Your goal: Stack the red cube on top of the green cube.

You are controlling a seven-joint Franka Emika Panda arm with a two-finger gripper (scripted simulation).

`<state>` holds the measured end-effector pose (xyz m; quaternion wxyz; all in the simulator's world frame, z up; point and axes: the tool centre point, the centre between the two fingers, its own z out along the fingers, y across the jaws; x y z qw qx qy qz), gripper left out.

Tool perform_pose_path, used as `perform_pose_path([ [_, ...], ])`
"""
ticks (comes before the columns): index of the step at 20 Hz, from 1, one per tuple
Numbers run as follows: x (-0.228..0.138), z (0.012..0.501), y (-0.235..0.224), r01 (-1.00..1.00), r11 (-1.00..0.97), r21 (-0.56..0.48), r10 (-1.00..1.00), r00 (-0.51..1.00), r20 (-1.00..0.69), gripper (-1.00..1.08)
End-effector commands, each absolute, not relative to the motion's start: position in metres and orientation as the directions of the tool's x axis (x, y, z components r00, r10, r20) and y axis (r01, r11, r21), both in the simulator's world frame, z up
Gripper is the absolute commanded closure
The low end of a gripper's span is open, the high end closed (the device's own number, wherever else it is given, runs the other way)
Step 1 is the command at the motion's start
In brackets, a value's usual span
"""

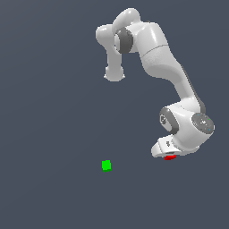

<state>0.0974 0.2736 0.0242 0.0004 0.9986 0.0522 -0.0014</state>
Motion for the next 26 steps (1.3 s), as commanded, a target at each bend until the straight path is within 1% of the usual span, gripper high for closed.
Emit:
perform_pose_path([
  [1,0.098,0.033,0.274,0.104,-0.995,0.000,0.104,0.995,-0.001,1.08],
  [10,0.097,0.092,0.273,0.104,-0.995,0.000,0.104,0.995,0.000,1.08],
  [14,0.097,0.111,0.274,0.104,-0.995,0.000,0.104,0.995,0.000,1.08],
  [18,0.098,0.119,0.274,0.104,-0.995,0.000,0.104,0.995,0.000,1.08],
  [26,0.099,0.119,0.268,0.104,-0.995,0.000,0.104,0.995,0.001,1.08],
])
